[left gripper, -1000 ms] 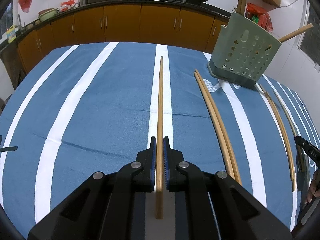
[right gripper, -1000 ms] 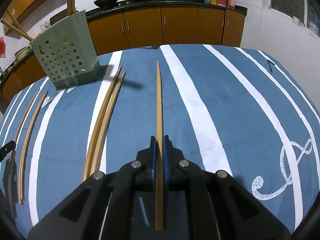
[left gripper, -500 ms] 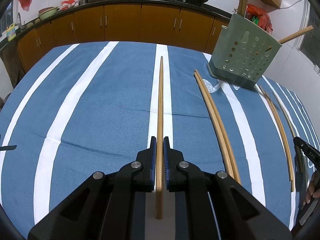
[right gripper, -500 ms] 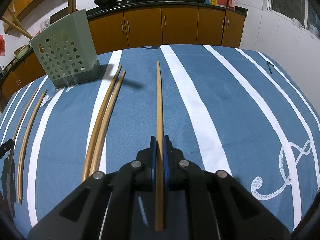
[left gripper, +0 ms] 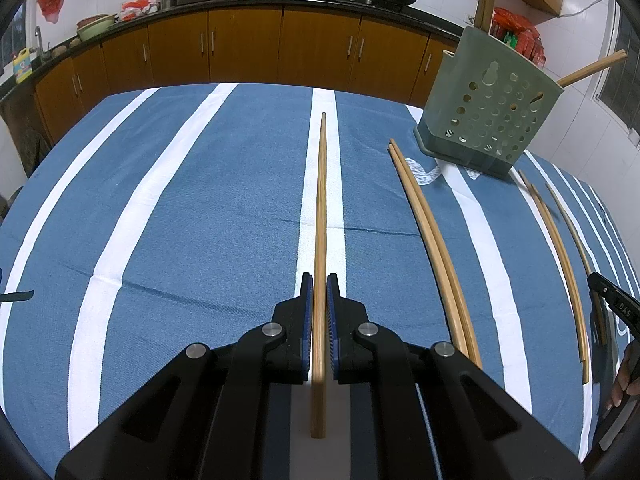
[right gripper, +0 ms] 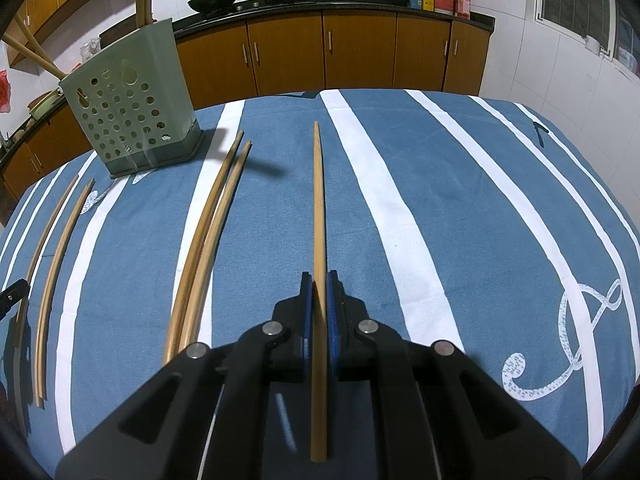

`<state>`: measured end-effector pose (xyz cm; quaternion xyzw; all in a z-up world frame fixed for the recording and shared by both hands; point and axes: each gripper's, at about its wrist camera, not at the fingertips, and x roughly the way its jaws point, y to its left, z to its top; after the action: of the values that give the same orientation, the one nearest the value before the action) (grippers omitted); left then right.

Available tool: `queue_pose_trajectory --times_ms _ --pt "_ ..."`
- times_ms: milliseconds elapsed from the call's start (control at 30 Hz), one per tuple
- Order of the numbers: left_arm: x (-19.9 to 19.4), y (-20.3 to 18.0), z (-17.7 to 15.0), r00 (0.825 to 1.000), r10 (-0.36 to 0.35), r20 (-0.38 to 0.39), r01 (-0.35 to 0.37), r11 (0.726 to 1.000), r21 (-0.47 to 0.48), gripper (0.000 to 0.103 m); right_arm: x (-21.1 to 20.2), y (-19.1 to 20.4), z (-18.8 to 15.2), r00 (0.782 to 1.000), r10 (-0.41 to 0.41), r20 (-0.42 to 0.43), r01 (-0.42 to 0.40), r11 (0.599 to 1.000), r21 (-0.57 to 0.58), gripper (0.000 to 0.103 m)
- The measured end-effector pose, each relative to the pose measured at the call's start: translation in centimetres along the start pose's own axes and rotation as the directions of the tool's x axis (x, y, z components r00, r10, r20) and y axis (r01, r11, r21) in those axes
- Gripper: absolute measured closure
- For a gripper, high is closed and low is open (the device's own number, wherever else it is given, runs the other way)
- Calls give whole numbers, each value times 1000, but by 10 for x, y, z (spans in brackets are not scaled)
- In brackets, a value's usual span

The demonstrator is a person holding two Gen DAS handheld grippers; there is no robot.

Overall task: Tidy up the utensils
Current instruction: 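Grasp another chopstick with the left tool while the right tool grasps one too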

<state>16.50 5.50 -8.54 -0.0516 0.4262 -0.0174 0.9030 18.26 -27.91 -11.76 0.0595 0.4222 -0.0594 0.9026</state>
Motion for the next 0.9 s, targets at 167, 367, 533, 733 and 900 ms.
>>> queue_pose_trajectory --times_ms 167,367,533,733,900 --pt "0 0 0 1000 0 0 0 1000 0 95 0 0 0 1000 0 0 0 1000 0 94" --pt "0 0 0 1000 2 -2 -2 1000 1 95 0 0 0 1000 -1 0 1 1000 0 94" --pt "0 0 0 1000 2 -2 -2 1000 1 95 0 0 0 1000 0 0 0 1000 0 94" --pt "-5 -5 -5 1000 20 -3 -20 999 37 95 -7 0 -9 1000 6 -3 -6 1000 -3 94" --pt "-12 -6 -14 1000 11 -5 -11 999 51 95 -17 -3 -21 999 33 -1 -33 999 1 95"
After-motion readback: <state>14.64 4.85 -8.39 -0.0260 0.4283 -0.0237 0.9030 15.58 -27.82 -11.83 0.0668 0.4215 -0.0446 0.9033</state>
